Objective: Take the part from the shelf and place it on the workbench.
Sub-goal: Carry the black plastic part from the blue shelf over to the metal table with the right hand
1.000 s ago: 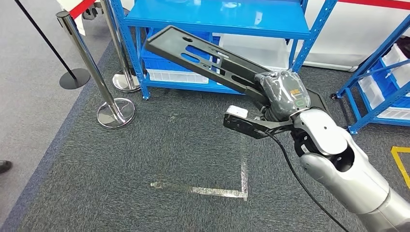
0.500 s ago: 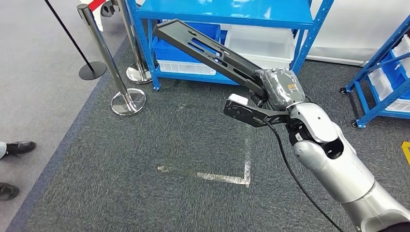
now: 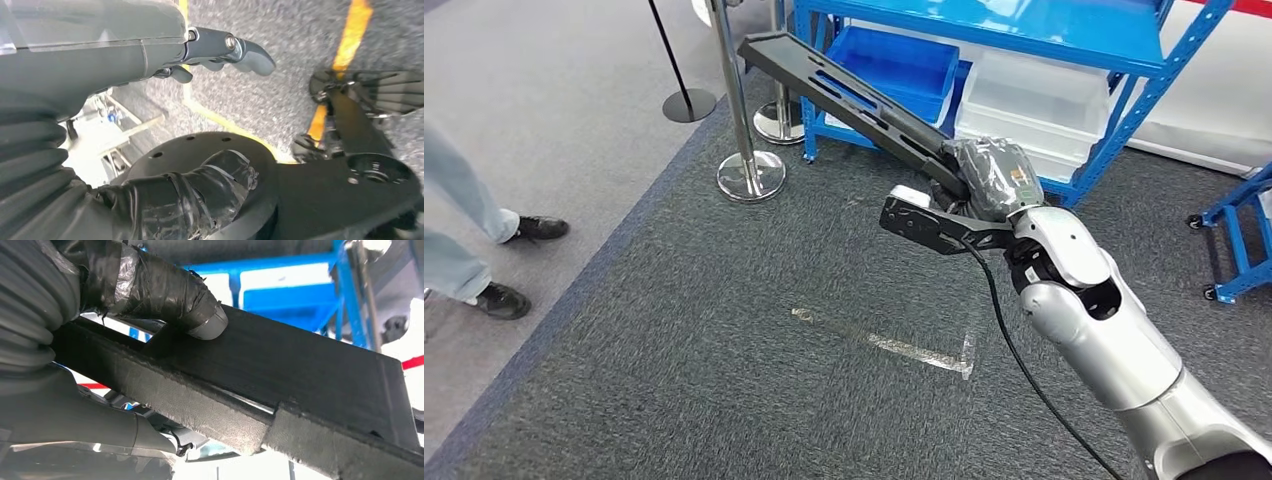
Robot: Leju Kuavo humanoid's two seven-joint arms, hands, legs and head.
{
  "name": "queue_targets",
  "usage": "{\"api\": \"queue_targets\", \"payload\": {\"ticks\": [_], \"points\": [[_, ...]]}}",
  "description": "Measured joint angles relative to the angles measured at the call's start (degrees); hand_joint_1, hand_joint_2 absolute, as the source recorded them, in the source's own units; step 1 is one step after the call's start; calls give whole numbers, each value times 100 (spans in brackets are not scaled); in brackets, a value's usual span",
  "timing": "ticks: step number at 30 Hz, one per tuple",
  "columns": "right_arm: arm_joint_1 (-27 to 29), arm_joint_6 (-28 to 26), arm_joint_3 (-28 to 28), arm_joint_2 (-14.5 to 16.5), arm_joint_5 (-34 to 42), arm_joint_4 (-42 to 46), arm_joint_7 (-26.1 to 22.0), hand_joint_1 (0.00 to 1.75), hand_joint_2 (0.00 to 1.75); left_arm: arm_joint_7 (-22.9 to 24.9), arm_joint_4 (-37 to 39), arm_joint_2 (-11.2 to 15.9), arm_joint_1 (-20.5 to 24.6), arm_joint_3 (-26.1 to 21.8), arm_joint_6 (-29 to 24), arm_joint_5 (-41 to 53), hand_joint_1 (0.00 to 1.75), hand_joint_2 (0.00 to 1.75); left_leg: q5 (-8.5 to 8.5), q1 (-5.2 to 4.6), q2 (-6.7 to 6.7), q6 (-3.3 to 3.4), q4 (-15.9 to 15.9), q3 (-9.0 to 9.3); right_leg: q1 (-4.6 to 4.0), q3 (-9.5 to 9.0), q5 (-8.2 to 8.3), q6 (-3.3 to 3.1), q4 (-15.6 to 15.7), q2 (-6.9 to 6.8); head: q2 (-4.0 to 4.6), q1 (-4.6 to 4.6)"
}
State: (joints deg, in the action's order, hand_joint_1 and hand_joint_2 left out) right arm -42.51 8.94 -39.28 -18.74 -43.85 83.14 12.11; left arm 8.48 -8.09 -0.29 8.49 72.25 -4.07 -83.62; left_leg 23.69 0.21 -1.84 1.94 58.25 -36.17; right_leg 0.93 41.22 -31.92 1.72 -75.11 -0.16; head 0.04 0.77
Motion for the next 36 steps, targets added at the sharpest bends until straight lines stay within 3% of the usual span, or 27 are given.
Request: {"api": "queue_targets", "payload": {"ticks": [1, 2, 3, 4, 6, 8, 9, 10, 12, 13, 14, 15, 17, 18, 19, 21, 23, 24, 26, 27, 28, 29, 30, 31, 32, 34, 36], "points": [[-1, -1, 0, 7, 3, -20, -6, 175, 175, -2, 0, -1, -3, -1, 1, 0, 0, 175, -70, -5, -78, -10, 16, -98, -13, -169, 144, -33, 114, 28, 0, -1], [-5, -2, 0, 15, 4, -33, -11, 175, 175, -2, 0, -5, -5, -1, 1, 0, 0, 175, -134, -7, -151, -22, 31, -185, -28, -421, 286, -79, 406, 95, 0, -1], [-13, -3, 0, 25, 5, -40, -15, 175, 175, -3, -1, -14, -7, -2, 1, 0, 0, 175, -195, -15, -216, -41, 43, -264, -38, -709, 328, -134, 808, 206, 0, 2], [-23, -9, 1, 34, 5, -45, -17, 175, 175, -3, -1, -22, -10, -1, 1, 0, 0, 175, -260, -14, -277, -61, 45, -322, -43, -959, 305, -164, 1196, 306, 0, 4], [-42, -24, 2, 48, 5, -62, -21, 175, 175, -5, -2, -35, -17, -1, 1, 0, 0, 175, -409, 0, -391, -125, -1, -389, -58, -1190, 215, -190, 1641, 396, 0, 1], [-61, -34, 2, 85, 6, -84, -23, 175, 175, -7, -1, -29, -39, -2, 0, 0, 0, 175, -528, 10, -477, -199, -69, -438, -48, -1149, 319, -195, 1732, 273, 0, -15], [-70, -35, 2, 109, 6, -94, -24, 175, 175, -7, 1, -25, -48, -2, 0, -1, 0, 175, -457, 4, -409, -227, -35, -493, -27, -1108, 388, -217, 1771, 198, 0, -13], [-76, -36, 2, 131, 7, -103, -25, 175, 175, -8, 2, -22, -54, -3, -1, -1, 0, 175, -280, 1, -288, -250, 97, -566, -1, -1054, 463, -243, 1808, 126, 0, 2], [-84, -39, 2, 146, 8, -123, -24, 175, 175, -22, 2, -22, -50, -4, 0, -3, 0, 175, 293, 36, 18, -312, 711, -753, 21, -917, 594, -281, 1837, -8, 0, 29], [-88, -42, 2, 150, 9, -133, -25, 175, 175, -45, 2, -23, -46, -5, 2, -5, 0, 175, 484, 63, 87, -354, 1094, -836, 24, -844, 649, -281, 1835, -78, 0, 39], [-88, -46, 2, 157, 9, -144, -28, 175, 175, -73, 2, -23, -42, -8, 5, -8, 0, 175, 532, 87, 119, -397, 1433, -884, 28, -765, 707, -269, 1827, -155, 0, 40], [-88, -50, 2, 166, 9, -157, -35, 175, 175, -104, 2, -22, -39, -14, 9, -11, 0, 175, 428, 106, 132, -434, 1631, -871, 35, -684, 758, -251, 1813, -233, 0, 45], [-89, -58, 2, 186, 13, -182, -55, 175, 175, -142, 2, -21, -37, -27, 17, -15, 0, 175, 76, 136, 191, -493, 1524, -594, 57, -527, 842, -196, 1767, -383, 0, 48], [-96, -63, 2, 196, 15, -191, -65, 175, 175, -151, 2, -22, -36, -31, 20, -15, 0, 175, 30, 147, 293, -516, 1227, -326, 59, -467, 874, -162, 1732, -447, 0, 51], [-106, -71, 2, 204, 17, -198, -73, 175, 175, -156, 0, -24, -33, -33, 23, -16, 0, 175, 124, 130, 431, -526, 817, -6, 54, -418, 896, -127, 1695, -509, 0, 60], [-142, -97, 2, 217, 19, -210, -85, 175, 175, -168, -3, -31, -8, -35, 27, -17, 0, 175, 424, 92, 612, -431, 192, 402, 16, -371, 940, -55, 1641, -645, 0, 62], [-170, -125, 2, 232, 20, -221, -102, 175, 175, -174, -4, -36, 1, -43, 28, -17, 0, 175, 490, 69, 529, -259, 28, 424, 8, -356, 981, 19, 1633, -782, 0, 48], [-173, -133, 1, 248, 20, -225, -113, 175, 175, -175, -4, -42, -8, -46, 29, -18, 0, 175, 454, 69, 462, -195, 22, 391, 29, -344, 948, 56, 1601, -730, 0, 41], [-168, -146, -1, 273, 21, -232, -131, 175, 175, -169, -3, -47, -29, -50, 26, -18, 0, 175, 372, 69, 348, -81, 9, 331, 60, -214, 637, 92, 1246, -403, 0, 16], [-163, -156, -2, 281, 19, -234, -138, 175, 175, -163, -3, -48, -36, -50, 25, -18, 0, 175, 332, 61, 290, -42, 11, 285, 58, -91, 390, 90, 892, -200, 0, 2], [-155, -168, -2, 282, 12, -235, -143, 175, 175, -157, -2, -45, -39, -50, 23, -18, 0, 175, 296, 48, 223, -10, 15, 240, 42, 46, 164, 73, 502, -82, 0, -10], [-140, -176, -3, 283, -2, -237, -146, 175, 175, -151, -2, -43, -41, -50, 24, -19, 0, 175, 263, 29, 140, 10, 20, 198, 18, 142, 25, 52, 195, -26, 0, -24], [-121, -181, -8, 292, -22, -237, -147, 175, 175, -149, -2, -43, -42, -50, 26, -20, 0, 175, 235, 9, 50, 20, 28, 160, -6, 155, -8, 21, 59, -1, 0, -25], [-101, -183, -15, 305, -45, -238, -147, 175, 175, -145, -2, -43, -43, -50, 29, -21, 0, 175, 214, -10, -40, 23, 36, 132, -28, 63, 66, -19, 149, 16, 0, -25], [-88, -183, -26, 325, -71, -237, -147, 175, 175, -139, -2, -43, -44, -50, 33, -21, 0, 175, 199, -25, -130, 20, 44, 116, -51, -128, 220, -69, 444, 50, 0, -27], [-79, -183, -49, 375, -121, -235, -146, 175, 175, -123, -2, -42, -45, -50, 42, -22, 0, 175, 175, -48, -270, 0, 66, 85, -72, -537, 465, -176, 1175, 259, 0, -13], [-76, -188, -78, 430, -168, -227, -145, 175, 175, -104, -2, -36, -42, -50, 50, -25, 0, 175, 142, -31, -385, -46, 82, 25, -80, -710, 521, -225, 1537, 426, -1, 7]]}}
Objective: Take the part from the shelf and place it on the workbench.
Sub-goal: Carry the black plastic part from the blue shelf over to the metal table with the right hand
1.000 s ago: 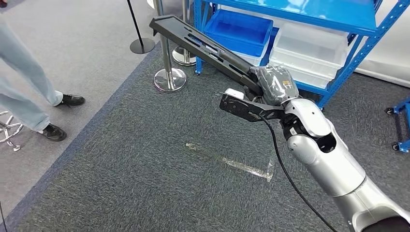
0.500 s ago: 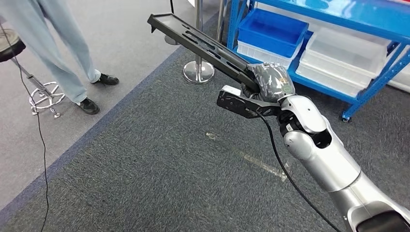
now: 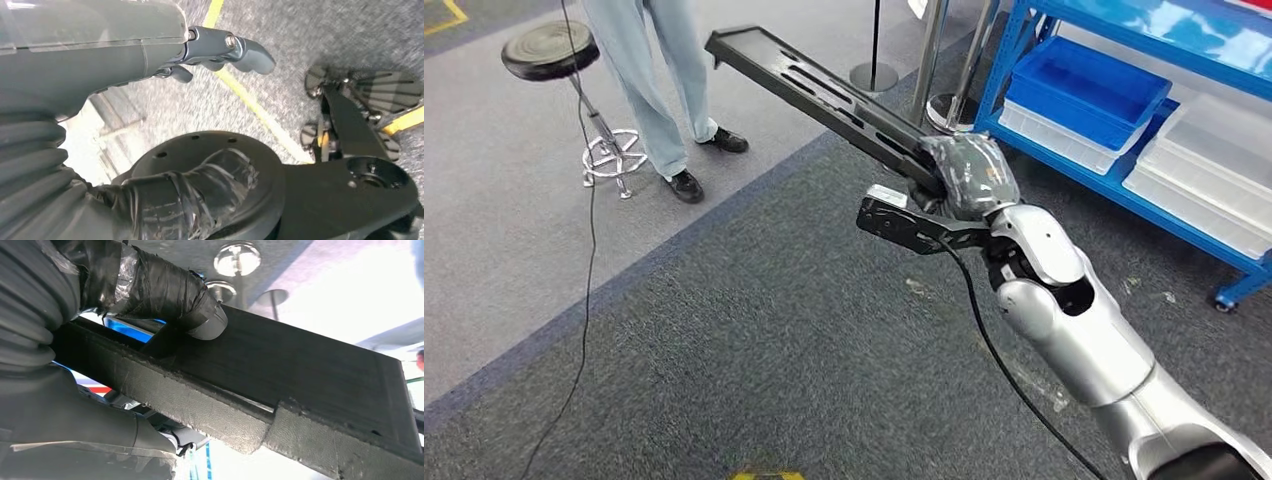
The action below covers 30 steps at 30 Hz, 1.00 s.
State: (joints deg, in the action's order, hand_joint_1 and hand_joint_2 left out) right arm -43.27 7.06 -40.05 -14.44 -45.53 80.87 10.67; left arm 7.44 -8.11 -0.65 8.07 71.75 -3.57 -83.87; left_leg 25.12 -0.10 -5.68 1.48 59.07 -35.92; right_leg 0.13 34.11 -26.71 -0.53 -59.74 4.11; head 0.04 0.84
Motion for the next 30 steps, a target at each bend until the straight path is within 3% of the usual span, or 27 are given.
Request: {"api": "queue_targets", "payload": {"ticks": [2, 3, 5, 7, 9, 10, 12, 14, 15, 18, 20, 22, 23, 24, 25, 27, 28, 30], "points": [[15, -4, -35, 66, -35, 8, 5, 175, 175, 10, 1, 14, -4, -3, 6, -2, 0, 175, -38, 21, -120, -66, -11, -49, 9, -18, 15, -5, 62, -73, 0, 0], [23, -4, -49, 97, -51, 9, 12, 175, 175, 11, 1, 20, -11, -7, 8, -2, 0, 175, -28, 11, -102, -100, 4, -70, 23, -35, 33, -17, 101, -143, 0, -4], [29, -8, -63, 155, -74, 12, 25, 175, 175, 16, 1, 34, -22, -14, 15, -3, 0, 175, 151, -11, 145, -182, 270, -206, 68, -71, 72, -54, 173, -283, 1, 32], [39, -11, -77, 190, -86, 14, 31, 175, 175, 19, 0, 35, -16, -29, 19, -4, 0, 175, 487, 25, 425, -275, 928, -516, 65, -80, 80, -76, 186, -425, 1, 74], [61, -13, -103, 217, -92, 11, 31, 175, 175, 19, 0, 41, -4, -52, 19, -4, 0, 175, 635, 69, 498, -341, 1433, -750, 63, -78, 75, -76, 182, -575, 1, 76], [72, -12, -120, 233, -98, 10, 31, 175, 175, 19, 0, 46, -5, -63, 19, -5, 0, 175, 565, 84, 519, -360, 1408, -728, 65, -78, 71, -71, 179, -643, 1, 78], [80, -14, -150, 269, -115, 10, 33, 175, 175, 22, 0, 61, -12, -74, 19, -5, 0, 175, 231, 97, 646, -374, 784, -388, 73, -81, 50, -42, 157, -766, 1, 78], [75, -15, -165, 297, -138, 11, 42, 175, 175, 25, 0, 70, -10, -77, 18, -4, 0, 175, 21, 53, 841, -321, 136, -44, 44, -73, 16, 14, 117, -871, 1, 89], [73, -16, -170, 306, -148, 11, 48, 175, 175, 25, 0, 72, -7, -79, 16, -4, 0, 175, -2, 32, 887, -275, -6, 18, 24, -69, 6, 41, 106, -922, 1, 90], [76, -17, -183, 320, -166, 13, 62, 175, 175, 25, 0, 69, -8, -87, 3, -4, 0, 175, -35, 27, 732, -128, -58, -17, 9, -56, -19, 114, 90, -1039, 1, 81], [72, -17, -186, 323, -173, 13, 68, 175, 175, 23, 0, 66, -21, -89, -8, -4, 0, 175, -83, 45, 623, -50, -103, -18, 37, 47, -214, 162, -153, -842, 1, 63], [70, -13, -186, 319, -178, 14, 70, 175, 175, 16, 0, 67, -25, -89, -17, -4, 0, 175, -113, 50, 526, 3, -116, -26, 50, 329, -566, 176, -802, -550, 1, 33], [79, -9, -186, 312, -173, 14, 72, 175, 175, 11, 0, 69, -21, -89, -21, -4, 0, 175, -122, 47, 467, 20, -112, -38, 50, 493, -701, 176, -1158, -480, 1, 24], [92, -4, -186, 302, -164, 14, 74, 175, 175, 6, 0, 72, -18, -90, -23, -4, 0, 175, -127, 43, 398, 29, -105, -47, 49, 605, -748, 177, -1394, -443, 1, 21], [105, 1, -186, 289, -152, 15, 76, 175, 175, 1, 0, 72, -17, -90, -23, -4, 0, 175, -130, 41, 322, 33, -92, -55, 51, 627, -691, 175, -1431, -424, 1, 22], [106, 7, -183, 259, -132, 27, 79, 175, 175, -9, 0, 71, -23, -91, -21, -4, 0, 175, -129, 44, 165, 28, -53, -69, 64, 382, -343, 157, -915, -348, 1, 18], [94, 9, -180, 243, -126, 38, 80, 175, 175, -13, 0, 70, -29, -91, -19, -4, 0, 175, -128, 40, 94, 12, -29, -85, 75, 212, -197, 144, -554, -231, 1, 18], [67, 11, -174, 220, -118, 71, 81, 175, 175, -20, 0, 68, -33, -91, -16, -4, 0, 175, -144, 44, -31, -48, 8, -141, 92, -5, -66, 127, -86, -44, 1, 25]]}}
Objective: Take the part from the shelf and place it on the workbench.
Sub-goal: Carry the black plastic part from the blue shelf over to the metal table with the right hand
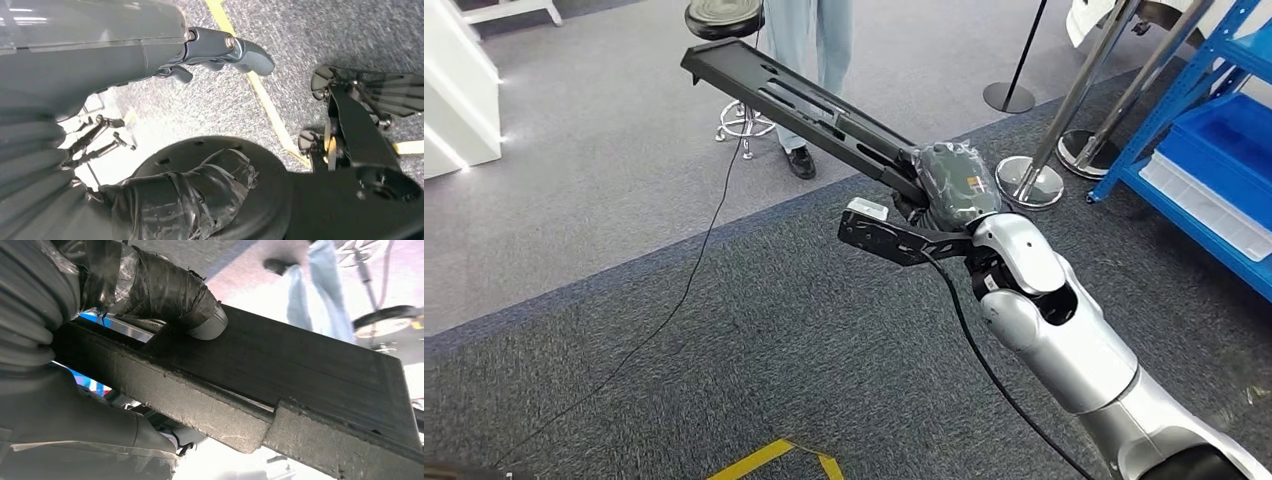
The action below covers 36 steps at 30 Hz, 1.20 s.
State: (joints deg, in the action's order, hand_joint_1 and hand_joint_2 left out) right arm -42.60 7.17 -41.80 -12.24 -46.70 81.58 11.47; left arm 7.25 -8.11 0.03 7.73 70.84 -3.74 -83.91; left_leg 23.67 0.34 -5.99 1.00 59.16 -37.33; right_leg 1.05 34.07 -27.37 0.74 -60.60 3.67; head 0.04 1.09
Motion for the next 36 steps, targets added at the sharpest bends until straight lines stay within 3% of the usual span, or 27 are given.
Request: {"api": "queue_targets", "payload": {"ticks": [1, 3, 5, 7, 9, 10, 12, 14, 16, 18, 19, 20, 22, 24, 25, 26, 27, 29, 31, 33, 34, 36], "points": [[-5, 2, 1, -7, 4, 14, 0, 175, 175, -4, 0, 0, 0, 0, 0, 0, 0, 175, -21, 6, -58, -43, -3, -31, -8, -21, -12, -8, 57, 30, 0, 2], [-8, 5, 3, -11, 9, 31, 3, 175, 175, -8, 0, 4, -14, 0, 0, 0, 0, 175, -59, 29, -125, -117, -18, -77, -10, -29, 25, -54, 94, -88, 0, 1], [-21, 7, 3, -13, 10, 47, 5, 175, 175, -10, 0, 9, -34, 0, 0, 0, 0, 175, 65, 15, 113, -178, 168, -184, 7, -44, 66, -118, 135, -216, 0, 31], [-30, 7, 4, -16, 11, 63, 4, 175, 175, -16, 0, 12, -34, -1, -2, 0, 0, 175, 402, 15, 443, -232, 791, -459, 0, -51, 80, -155, 151, -348, 0, 65], [-20, 11, 4, -19, 13, 66, 4, 175, 175, -25, 0, 12, -17, -2, -9, 0, 0, 175, 652, 34, 530, -269, 1444, -744, -13, -48, 78, -167, 149, -500, 0, 72], [-11, 14, 4, -20, 14, 65, 4, 175, 175, -27, 0, 13, -9, -2, -14, 1, 0, 175, 646, 38, 541, -278, 1541, -775, -14, -48, 75, -168, 149, -575, 0, 74], [-6, 17, 3, -20, 15, 65, 4, 175, 175, -31, 0, 21, -6, -2, -21, 2, 0, 175, 377, 40, 621, -276, 1081, -498, -13, -54, 63, -159, 147, -716, 0, 74], [-17, 16, 3, -20, 15, 66, 4, 175, 175, -33, 0, 31, -9, -2, -27, 3, 0, 175, 134, 0, 887, -236, 317, -84, -39, -64, 41, -127, 141, -836, 0, 77], [-28, 15, 4, -21, 14, 67, 2, 175, 175, -38, 0, 33, 0, -2, -31, 5, 0, 175, 87, -49, 1010, -158, -10, 65, -88, -68, 24, -85, 139, -947, 0, 78], [-29, 15, 3, -22, 14, 67, -2, 175, 175, -42, 0, 33, 6, -2, -34, 7, 0, 175, 62, -55, 860, -74, -36, 56, -102, -79, 1, -36, 144, -1063, 0, 74], [-27, 15, 3, -22, 13, 67, -3, 175, 175, -42, 0, 32, 2, -2, -37, 8, 0, 175, 46, -48, 791, -39, -58, 62, -89, -76, -44, -7, 110, -1019, 0, 65], [-28, 15, 3, -23, 13, 67, -3, 175, 175, -43, 0, 32, -2, -2, -39, 8, 0, 175, 27, -37, 725, 2, -81, 72, -69, -34, -139, 16, -5, -901, 0, 51], [-25, 15, 3, -32, 13, 66, -4, 175, 175, -43, 0, 33, -4, -1, -44, 9, 0, 175, -3, -22, 610, 59, -107, 76, -44, 222, -469, 38, -583, -543, 0, 12], [6, 15, 3, -44, 13, 64, -4, 175, 175, -44, 0, 38, 4, -1, -49, 9, 0, 175, -15, -24, 470, 84, -103, 60, -45, 584, -751, 43, -1317, -387, 0, -3], [29, 16, 2, -49, 13, 63, -3, 175, 175, -48, 0, 40, 6, -2, -50, 9, 0, 175, -17, -25, 387, 87, -97, 55, -44, 677, -757, 45, -1485, -371, 0, -4], [46, 16, 2, -50, 13, 63, -3, 175, 175, -52, 0, 42, 8, -2, -50, 9, 0, 175, -18, -25, 300, 88, -84, 52, -40, 671, -659, 43, -1442, -363, 0, -4], [52, 16, 1, -50, 13, 63, -4, 175, 175, -56, 0, 43, 6, -2, -50, 10, 0, 175, -16, -22, 215, 83, -67, 51, -31, 559, -470, 38, -1185, -336, 0, -6], [44, 16, 1, -55, 13, 63, -4, 175, 175, -63, 0, 42, -2, -1, -50, 11, 0, 175, -7, -17, 63, 50, -22, 28, 4, 222, -110, 22, -421, -96, 0, -6], [55, 19, 2, -86, 11, 75, 7, 175, 175, -70, 0, 41, 1, 0, -51, 18, 0, 175, -23, -6, -63, -18, 7, -31, 30, 44, 17, 0, 6, 111, 0, -1], [187, 32, 30, -208, 8, 184, 57, 175, 175, -51, 0, 41, -6, 4, -54, 56, 0, 175, -65, 21, -201, -96, -9, -77, 16, 20, 26, -35, 52, 37, 0, 2], [318, 42, 74, -314, 7, 300, 83, 175, 175, -26, 0, 42, -17, 9, -57, 99, 0, 175, -60, 25, -175, -123, 3, -96, 9, -6, 38, -60, 77, -43, 0, -1], [672, 55, 250, -591, 5, 581, 102, 175, 175, 17, 0, 43, -36, 31, -65, 246, 0, 175, 101, 5, 126, -164, 251, -207, 8, -83, 53, -114, 141, -215, 0, 36]]}}
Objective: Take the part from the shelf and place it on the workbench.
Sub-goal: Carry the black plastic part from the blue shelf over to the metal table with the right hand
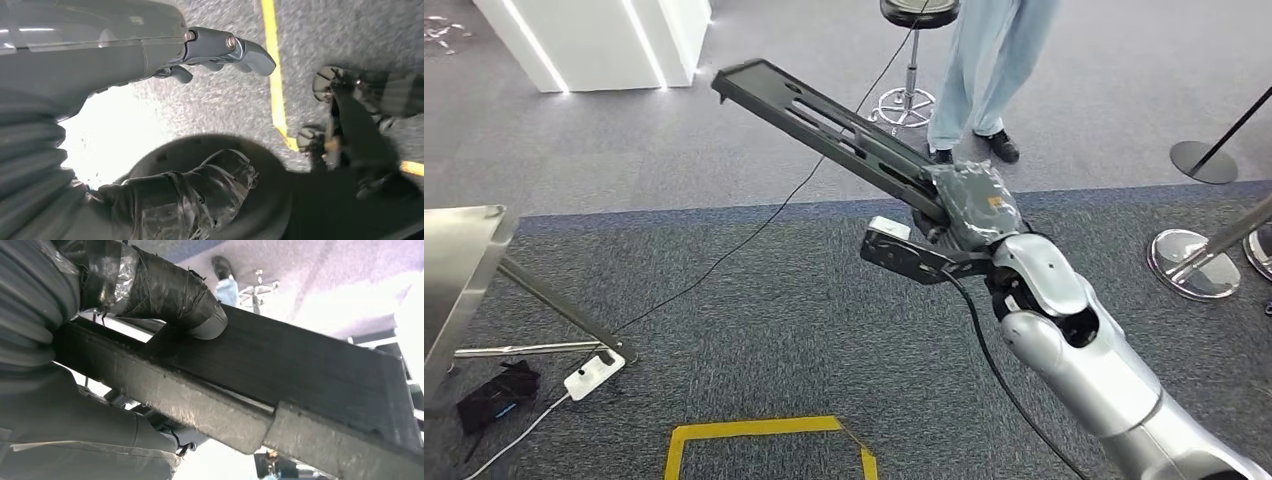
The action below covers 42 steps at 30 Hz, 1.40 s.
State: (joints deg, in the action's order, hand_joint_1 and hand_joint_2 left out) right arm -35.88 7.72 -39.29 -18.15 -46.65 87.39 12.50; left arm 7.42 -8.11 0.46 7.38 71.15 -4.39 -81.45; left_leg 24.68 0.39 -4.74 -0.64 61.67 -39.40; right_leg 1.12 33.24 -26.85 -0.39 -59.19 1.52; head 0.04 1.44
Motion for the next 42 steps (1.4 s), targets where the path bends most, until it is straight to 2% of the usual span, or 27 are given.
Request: {"api": "queue_targets", "payload": {"ticks": [1, 2, 4, 5, 6, 8, 10, 11, 13, 15, 17, 19, 20, 21, 22, 24, 26, 29, 30, 31, 33, 35, 36, 37, 38, 40, 42], "points": [[212, 4, 143, -156, -4, 135, -10, 175, 175, -10, 0, 1, -7, 24, -7, 89, 0, 175, 169, -7, 216, -14, 302, -130, -6, -34, -3, -24, 21, -90, 0, 20], [441, 10, 319, -317, -12, 256, -28, 175, 175, -52, 0, 5, -11, 58, -16, 173, 0, 175, 356, -5, 352, -32, 681, -299, -17, -52, -15, -41, 28, -183, 0, 43], [881, 57, 700, -607, -35, 486, -87, 175, 175, -205, 0, 42, -10, 133, -32, 283, 0, 175, 584, 23, 438, -60, 1300, -577, -30, -64, -42, -56, 23, -368, 0, 46], [1044, 102, 866, -720, -49, 587, -118, 175, 175, -300, 0, 74, -9, 161, -36, 304, 0, 175, 558, 35, 453, -69, 1346, -584, -31, -66, -53, -54, 21, -442, 0, 47], [1157, 156, 997, -809, -61, 681, -146, 175, 175, -391, 1, 115, -11, 180, -39, 305, 0, 175, 435, 44, 473, -70, 1165, -469, -30, -73, -64, -47, 20, -497, 0, 47], [1293, 268, 1220, -954, -78, 866, -187, 175, 175, -533, 3, 191, -10, 216, -41, 284, 0, 175, 132, 25, 642, -44, 409, -26, -35, -105, -93, -14, 18, -575, 0, 50], [1375, 344, 1414, -1048, -90, 1030, -215, 175, 175, -593, 4, 239, 23, 251, -33, 266, 0, 175, 22, -39, 812, 32, -141, 277, -57, -130, -123, 43, 16, -653, 0, 52], [1403, 369, 1490, -1081, -104, 1090, -221, 175, 175, -601, 4, 251, 43, 264, -27, 264, 0, 175, 44, -71, 832, 69, -228, 311, -71, -138, -134, 75, 22, -705, 0, 53], [1440, 396, 1597, -1134, -144, 1186, -214, 175, 175, -602, 4, 273, 64, 278, -25, 269, 0, 175, 28, -76, 703, 139, -268, 308, -61, -156, -159, 138, 35, -797, 0, 53], [1493, 406, 1674, -1185, -178, 1290, -186, 175, 175, -616, 4, 291, 57, 298, -59, 290, 0, 175, 3, -60, 573, 200, -319, 335, -27, -105, -296, 185, -126, -607, 0, 49], [1557, 411, 1754, -1250, -195, 1399, -157, 175, 175, -649, 4, 296, 61, 334, -93, 317, 0, 175, -12, -52, 447, 255, -345, 359, -15, 168, -611, 195, -713, -280, 0, 35], [1613, 417, 1814, -1306, -223, 1477, -132, 175, 175, -689, 4, 301, 77, 374, -92, 335, 0, 175, -12, -58, 303, 288, -336, 361, -24, 558, -869, 191, -1441, -163, 0, 25], [1639, 425, 1829, -1322, -245, 1505, -120, 175, 175, -706, 4, 306, 82, 390, -83, 343, 0, 175, -8, -61, 223, 294, -327, 365, -22, 670, -853, 189, -1599, -150, 0, 24], [1658, 434, 1836, -1338, -268, 1535, -110, 175, 175, -723, 4, 313, 83, 401, -68, 353, 0, 175, -1, -62, 140, 295, -314, 369, -16, 684, -727, 185, -1544, -144, 0, 24], [1667, 444, 1844, -1351, -292, 1572, -106, 175, 175, -733, 4, 319, 83, 407, -50, 360, 0, 175, 8, -59, 55, 288, -295, 374, -4, 592, -508, 180, -1269, -118, 0, 24], [1638, 474, 1857, -1366, -351, 1645, -125, 175, 175, -739, 4, 327, 85, 410, 1, 331, 0, 175, 34, -58, -101, 248, -241, 349, 40, 302, -124, 181, -525, 122, 0, 22], [1548, 526, 1837, -1349, -443, 1686, -157, 175, 175, -709, 4, 338, 97, 410, 66, 244, 0, 175, 27, -50, -239, 188, -209, 280, 54, 154, -12, 179, -164, 310, 0, 23], [1336, 570, 1683, -1219, -588, 1690, -170, 175, 175, -634, 4, 352, 87, 410, 114, 107, 0, 175, -17, -24, -398, 90, -234, 218, 32, 135, 9, 112, -120, 156, 0, 24], [1232, 562, 1597, -1129, -635, 1684, -178, 175, 175, -613, 3, 354, 83, 409, 111, 60, 0, 175, 21, -32, -321, 59, -182, 185, 40, 121, 25, 81, -93, 82, 0, 42], [1101, 541, 1495, -1014, -684, 1666, -188, 175, 175, -589, 2, 348, 86, 405, 101, 3, 0, 175, 114, -38, -171, 29, -22, 101, 48, 108, 39, 46, -65, 5, 0, 65], [777, 453, 1244, -722, -782, 1556, -208, 175, 175, -534, -1, 310, 112, 391, 63, -103, 0, 175, 417, -44, 207, -33, 622, -222, 20, 94, 47, -1, -44, -156, 0, 107], [500, 352, 986, -454, -839, 1395, -213, 175, 175, -493, -2, 255, 131, 371, 33, -161, 0, 175, 617, -33, 363, -62, 1247, -546, -21, 92, 39, -27, -44, -316, 0, 113], [414, 320, 860, -347, -851, 1323, -213, 175, 175, -481, -2, 233, 130, 364, 26, -173, 0, 175, 591, -31, 387, -60, 1315, -583, -36, 88, 33, -37, -45, -402, 0, 115], [356, 300, 746, -247, -856, 1269, -213, 175, 175, -473, -2, 215, 126, 361, 24, -181, 0, 175, 472, -35, 411, -47, 1153, -499, -49, 82, 27, -44, -45, -488, 0, 115], [298, 289, 638, -157, -855, 1220, -216, 175, 175, -463, -2, 200, 122, 360, 22, -188, 0, 175, 298, -46, 474, -23, 804, -309, -59, 74, 19, -48, -45, -572, 0, 115], [154, 253, 470, -10, -842, 1133, -222, 175, 175, -444, -2, 174, 125, 356, 22, -199, 0, 175, 33, -107, 725, 48, 26, 111, -87, 63, -3, -33, -47, -719, 0, 112], [21, 206, 358, 85, -826, 1053, -222, 175, 175, -435, -2, 153, 125, 346, 21, -204, 0, 175, -30, -167, 821, 112, -292, 272, -109, 50, -24, 1, -44, -843, 0, 102]]}}
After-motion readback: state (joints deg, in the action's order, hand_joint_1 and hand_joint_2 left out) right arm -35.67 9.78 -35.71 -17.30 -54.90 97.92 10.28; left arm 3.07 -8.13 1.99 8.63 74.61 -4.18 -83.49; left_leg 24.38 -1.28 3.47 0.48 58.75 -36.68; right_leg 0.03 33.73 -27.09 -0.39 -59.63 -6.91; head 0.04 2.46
